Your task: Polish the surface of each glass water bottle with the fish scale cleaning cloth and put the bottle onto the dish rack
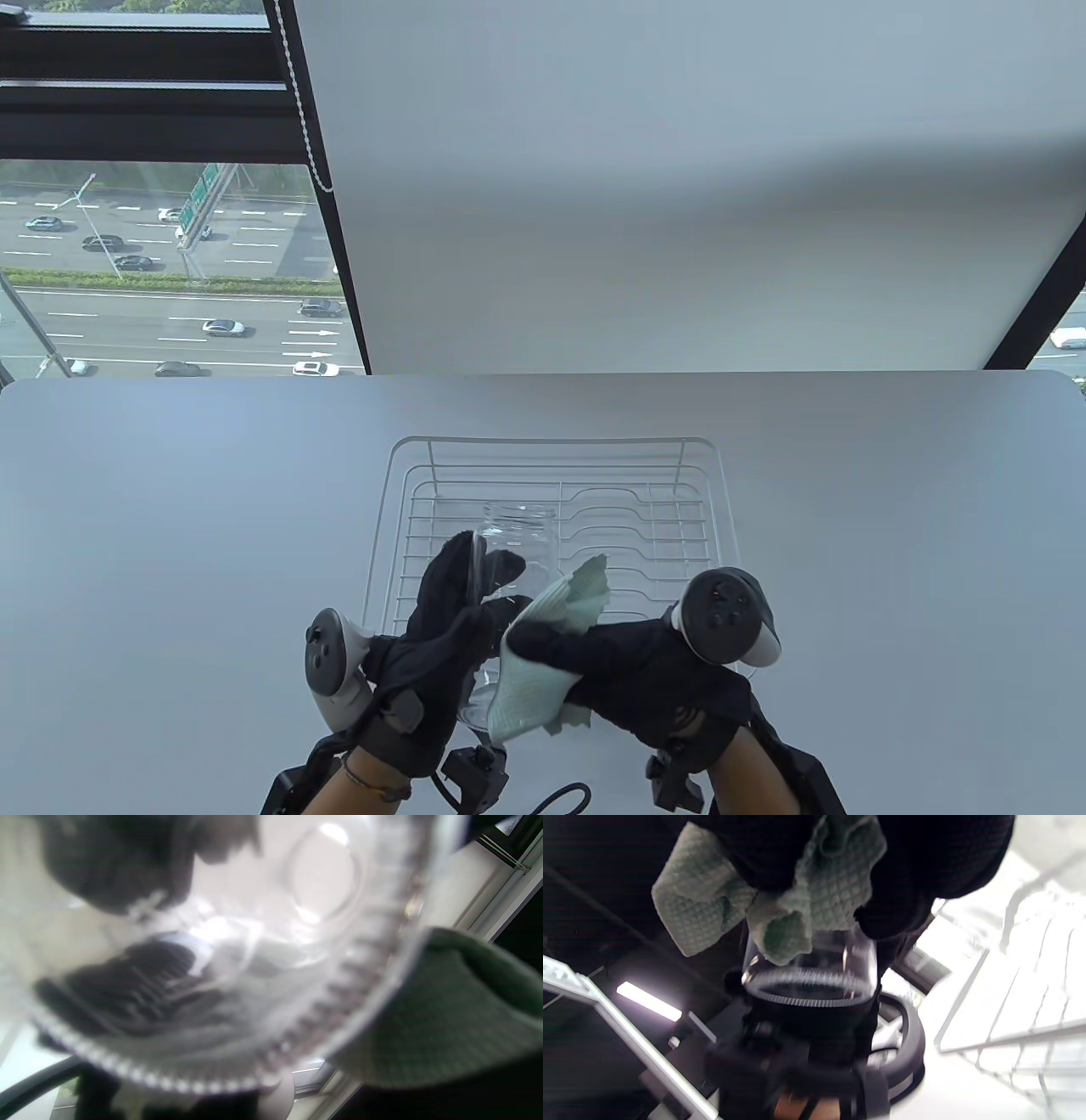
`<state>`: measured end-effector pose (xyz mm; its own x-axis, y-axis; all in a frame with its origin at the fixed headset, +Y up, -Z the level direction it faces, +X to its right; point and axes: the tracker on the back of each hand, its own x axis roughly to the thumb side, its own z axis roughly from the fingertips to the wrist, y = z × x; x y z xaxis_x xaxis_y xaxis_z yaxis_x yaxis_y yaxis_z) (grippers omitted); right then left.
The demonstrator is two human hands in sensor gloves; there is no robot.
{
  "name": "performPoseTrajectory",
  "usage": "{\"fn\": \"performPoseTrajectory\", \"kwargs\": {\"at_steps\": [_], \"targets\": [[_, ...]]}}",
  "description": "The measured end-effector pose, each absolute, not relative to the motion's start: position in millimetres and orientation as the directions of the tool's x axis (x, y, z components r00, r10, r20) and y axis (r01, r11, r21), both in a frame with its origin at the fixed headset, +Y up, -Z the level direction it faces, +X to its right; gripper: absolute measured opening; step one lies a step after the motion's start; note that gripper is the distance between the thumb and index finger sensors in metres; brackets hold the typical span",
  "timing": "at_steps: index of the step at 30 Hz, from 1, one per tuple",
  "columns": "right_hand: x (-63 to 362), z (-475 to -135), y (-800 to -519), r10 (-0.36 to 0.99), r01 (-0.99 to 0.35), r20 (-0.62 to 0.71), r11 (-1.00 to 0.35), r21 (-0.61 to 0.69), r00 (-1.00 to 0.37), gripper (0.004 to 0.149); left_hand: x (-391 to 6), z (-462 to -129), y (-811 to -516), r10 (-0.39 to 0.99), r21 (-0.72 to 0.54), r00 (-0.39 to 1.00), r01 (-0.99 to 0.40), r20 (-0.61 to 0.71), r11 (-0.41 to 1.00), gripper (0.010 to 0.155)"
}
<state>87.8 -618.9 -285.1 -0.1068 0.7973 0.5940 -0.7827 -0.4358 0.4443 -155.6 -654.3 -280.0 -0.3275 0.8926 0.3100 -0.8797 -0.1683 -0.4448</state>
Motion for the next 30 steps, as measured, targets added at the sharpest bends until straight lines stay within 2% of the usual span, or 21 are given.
{"fn": "performPoseTrajectory", "kwargs": {"at_steps": [1,2,5,8,9,12,13,14,15,17,18,20,21,22,24,27,30], "targets": [[94.2,-284.7,-619.0,0.797,-0.858,0.591,-0.386,0.339,-0.125,0.057,-153.3,-279.3,-652.9,0.896,-0.472,-0.326,-0.868,0.302,-0.157,0.091],[96.9,-285.2,-619.1,0.797,-0.877,0.592,-0.366,0.312,-0.122,0.057,-151.7,-278.9,-652.0,0.899,-0.495,-0.315,-0.859,0.305,-0.133,0.092],[93.3,-288.3,-621.5,0.828,-0.794,0.558,-0.369,0.482,-0.046,0.056,-152.6,-279.2,-651.8,0.892,-0.448,-0.309,-0.883,0.330,-0.140,0.091],[71.7,-287.6,-628.5,0.870,-0.461,0.489,-0.459,0.760,-0.059,0.054,-158.7,-281.5,-653.3,0.882,-0.400,-0.322,-0.900,0.344,-0.173,0.090],[69.1,-286.6,-629.2,0.876,-0.440,0.477,-0.454,0.775,-0.062,0.054,-159.7,-281.4,-653.7,0.883,-0.392,-0.313,-0.905,0.350,-0.166,0.090],[73.1,-287.1,-625.1,0.845,-0.522,0.530,-0.483,0.703,-0.068,0.054,-159.2,-281.5,-654.1,0.889,-0.410,-0.312,-0.898,0.334,-0.160,0.090],[81.8,-286.8,-621.1,0.821,-0.661,0.564,-0.472,0.583,-0.089,0.056,-157.2,-282.1,-653.4,0.901,-0.440,-0.299,-0.887,0.315,-0.141,0.090],[85.0,-286.8,-620.3,0.811,-0.712,0.577,-0.461,0.530,-0.095,0.057,-156.3,-282.0,-653.4,0.905,-0.462,-0.302,-0.876,0.299,-0.139,0.091],[93.8,-286.8,-619.9,0.796,-0.833,0.595,-0.400,0.382,-0.109,0.057,-153.8,-281.2,-652.2,0.898,-0.520,-0.340,-0.840,0.280,-0.155,0.092],[98.3,-287.5,-620.8,0.807,-0.872,0.582,-0.355,0.338,-0.103,0.057,-152.1,-281.1,-650.3,0.898,-0.541,-0.331,-0.831,0.291,-0.131,0.092],[97.9,-288.4,-621.4,0.817,-0.859,0.570,-0.350,0.373,-0.086,0.057,-152.6,-280.4,-649.9,0.898,-0.548,-0.320,-0.829,0.303,-0.111,0.092],[92.1,-289.1,-620.7,0.830,-0.786,0.558,-0.356,0.506,-0.017,0.055,-154.3,-278.0,-649.8,0.880,-0.460,-0.331,-0.875,0.340,-0.151,0.091],[87.3,-288.8,-621.3,0.829,-0.709,0.558,-0.409,0.574,-0.026,0.055,-155.0,-277.6,-649.8,0.875,-0.450,-0.346,-0.876,0.338,-0.172,0.090],[79.2,-287.1,-623.2,0.838,-0.579,0.545,-0.458,0.675,-0.027,0.055,-156.9,-278.5,-649.8,0.860,-0.433,-0.372,-0.878,0.350,-0.203,0.090],[68.3,-283.1,-626.4,0.873,-0.449,0.487,-0.447,0.774,-0.030,0.055,-160.4,-280.2,-650.9,0.849,-0.405,-0.382,-0.886,0.366,-0.224,0.089],[71.5,-284.2,-622.1,0.835,-0.538,0.548,-0.482,0.691,-0.044,0.055,-161.0,-279.5,-651.8,0.865,-0.426,-0.372,-0.879,0.337,-0.213,0.089],[91.3,-285.3,-619.1,0.797,-0.816,0.596,-0.407,0.411,-0.097,0.057,-155.8,-277.8,-651.4,0.881,-0.446,-0.335,-0.879,0.334,-0.165,0.089]]}}
